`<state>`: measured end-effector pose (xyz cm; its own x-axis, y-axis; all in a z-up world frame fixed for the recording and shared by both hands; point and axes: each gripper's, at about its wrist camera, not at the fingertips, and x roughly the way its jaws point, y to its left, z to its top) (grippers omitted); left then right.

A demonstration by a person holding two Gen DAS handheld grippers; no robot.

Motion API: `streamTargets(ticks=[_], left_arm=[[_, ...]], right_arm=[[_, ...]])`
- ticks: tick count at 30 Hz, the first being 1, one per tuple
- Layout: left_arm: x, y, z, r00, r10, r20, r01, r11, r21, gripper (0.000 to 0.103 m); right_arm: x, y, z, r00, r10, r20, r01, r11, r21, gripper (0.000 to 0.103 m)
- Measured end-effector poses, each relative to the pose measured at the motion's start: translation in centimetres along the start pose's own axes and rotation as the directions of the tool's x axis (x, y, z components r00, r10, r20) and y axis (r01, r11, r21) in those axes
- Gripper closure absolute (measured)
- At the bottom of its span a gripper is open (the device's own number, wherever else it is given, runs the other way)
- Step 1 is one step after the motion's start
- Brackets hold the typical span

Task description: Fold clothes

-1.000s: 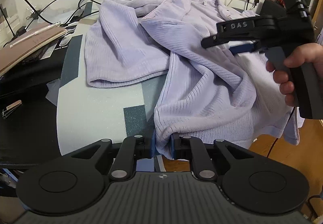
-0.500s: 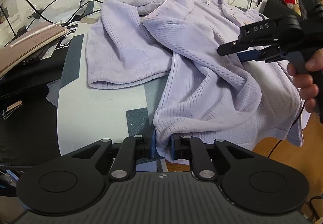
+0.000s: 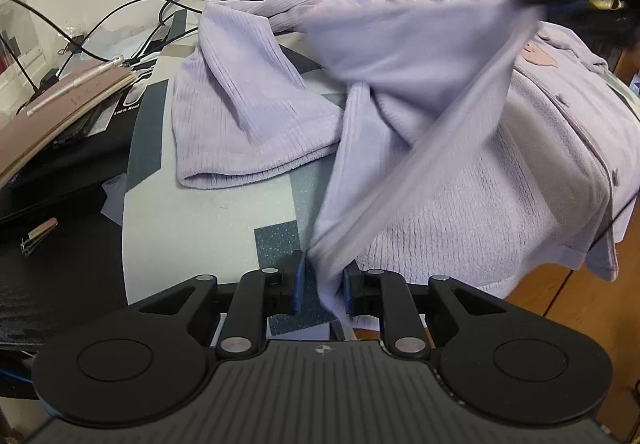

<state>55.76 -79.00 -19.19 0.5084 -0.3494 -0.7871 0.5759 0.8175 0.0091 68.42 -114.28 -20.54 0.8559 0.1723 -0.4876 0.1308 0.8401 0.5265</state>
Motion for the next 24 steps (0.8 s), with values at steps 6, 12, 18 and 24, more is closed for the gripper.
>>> streamTargets(ticks=[6, 12, 18, 24], left_arm=[[0.3, -2.0, 0.4, 0.999, 0.025, 0.021, -0.027, 0.997, 0.078, 0.045], [0.3, -3.1, 0.2, 0.998, 0.024, 0.055, -0.032, 0.99, 0.136, 0.063], [-0.7, -4.0, -0.5, 0.999, 0.009, 0.051, -0.02, 0.978, 0.209, 0.09], [-1.5, -3.2, -1.0, 0.999, 0.005, 0.035, -0.011, 0.983, 0.181, 0.091]], right_arm=[[-9.7, -4.4, -0.6, 0.98, -0.134, 0.147, 0.125, 0.99, 0.069, 0.095], [-12.3, -9.6, -5.7, 0.972, -0.235, 0.011, 0.226, 0.947, 0.229, 0.095], [-10.9, -11.1, -7.7, 0.978, -0.206, -0.04, 0.208, 0.924, 0.322, 0.09], [-9.6, -11.9, -8.4, 0.979, -0.191, -0.076, 0.205, 0.907, 0.368, 0.079]])
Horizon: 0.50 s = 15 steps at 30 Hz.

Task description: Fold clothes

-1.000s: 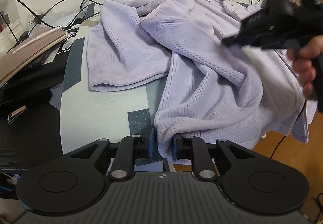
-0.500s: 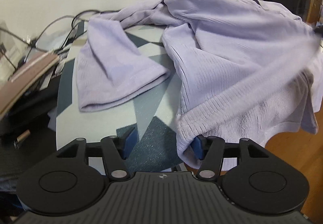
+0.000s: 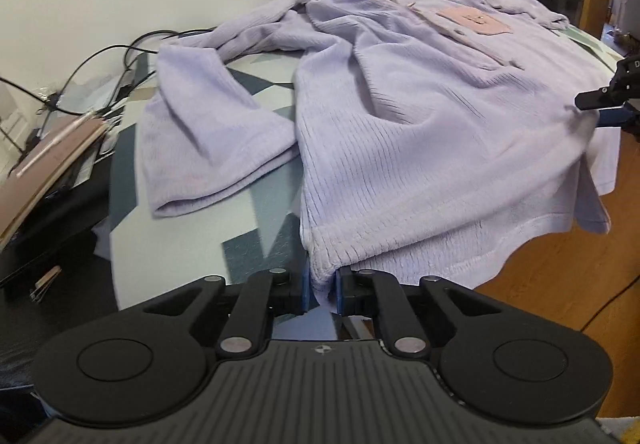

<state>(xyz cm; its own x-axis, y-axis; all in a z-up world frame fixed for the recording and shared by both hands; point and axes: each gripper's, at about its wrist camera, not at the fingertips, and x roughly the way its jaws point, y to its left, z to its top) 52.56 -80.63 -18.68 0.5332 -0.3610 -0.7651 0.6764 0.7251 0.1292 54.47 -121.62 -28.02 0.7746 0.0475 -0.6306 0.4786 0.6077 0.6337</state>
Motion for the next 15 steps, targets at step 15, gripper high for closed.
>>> streamTargets(ticks=[15], left_arm=[[-1.4, 0.4, 0.2, 1.0, -0.011, 0.002, 0.011, 0.999, 0.031, 0.092]], right_arm=[[0.2, 0.2, 0.1, 0.995, 0.052, -0.088, -0.051, 0.999, 0.017, 0.069]])
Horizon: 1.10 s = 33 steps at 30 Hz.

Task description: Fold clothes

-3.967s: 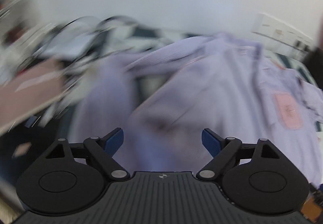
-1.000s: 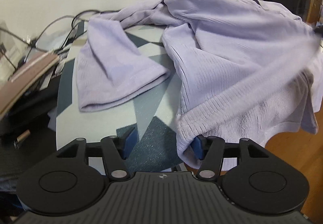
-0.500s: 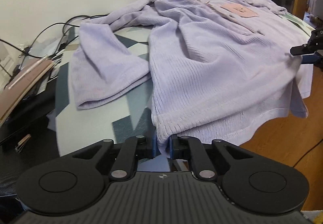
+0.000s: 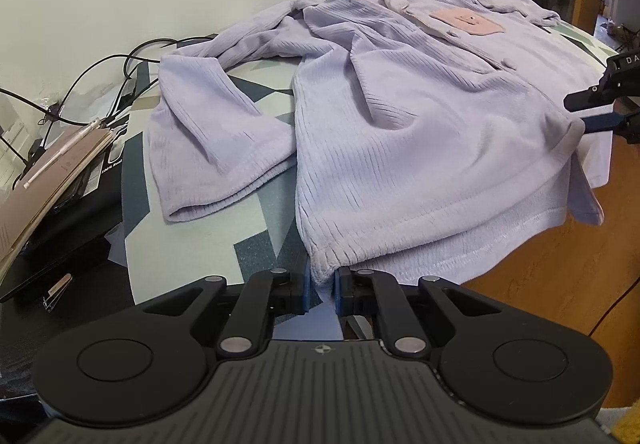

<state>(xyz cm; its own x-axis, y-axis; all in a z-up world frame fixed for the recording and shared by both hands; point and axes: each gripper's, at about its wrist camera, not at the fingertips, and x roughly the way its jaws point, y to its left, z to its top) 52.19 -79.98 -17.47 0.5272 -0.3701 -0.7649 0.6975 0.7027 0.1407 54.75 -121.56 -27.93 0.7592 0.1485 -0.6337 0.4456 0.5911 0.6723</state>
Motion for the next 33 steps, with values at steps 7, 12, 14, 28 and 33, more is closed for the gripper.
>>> streamTargets(ticks=[7, 12, 14, 28, 33], left_arm=[[-0.2, -0.1, -0.1, 1.0, 0.004, 0.003, -0.004, 1.0, 0.012, 0.092], [-2.0, -0.5, 0.7, 0.998, -0.009, 0.064, 0.007, 0.999, 0.036, 0.093], [-2.9, -1.1, 1.0, 0.994, -0.024, 0.103, 0.018, 0.998, 0.064, 0.093], [-1.1, -5.0, -2.2, 0.996, -0.085, -0.005, 0.084, 0.968, 0.235, 0.093], [-1.1, -4.1, -2.8, 0.998, -0.058, -0.027, 0.062, 0.981, 0.186, 0.094]], right_arm=[[0.7, -0.8, -1.4, 1.0, -0.002, -0.007, 0.003, 0.998, 0.056, 0.069], [-0.5, 0.2, -0.5, 0.998, 0.013, 0.056, -0.016, 0.999, 0.05, 0.094], [-3.4, 1.1, 0.2, 0.987, 0.049, 0.15, -0.054, 0.998, 0.032, 0.095], [-6.9, -4.6, -5.4, 0.967, -0.239, 0.092, 0.237, 0.971, 0.034, 0.095], [-5.9, -3.6, -5.7, 0.97, -0.232, 0.078, 0.232, 0.973, 0.004, 0.095]])
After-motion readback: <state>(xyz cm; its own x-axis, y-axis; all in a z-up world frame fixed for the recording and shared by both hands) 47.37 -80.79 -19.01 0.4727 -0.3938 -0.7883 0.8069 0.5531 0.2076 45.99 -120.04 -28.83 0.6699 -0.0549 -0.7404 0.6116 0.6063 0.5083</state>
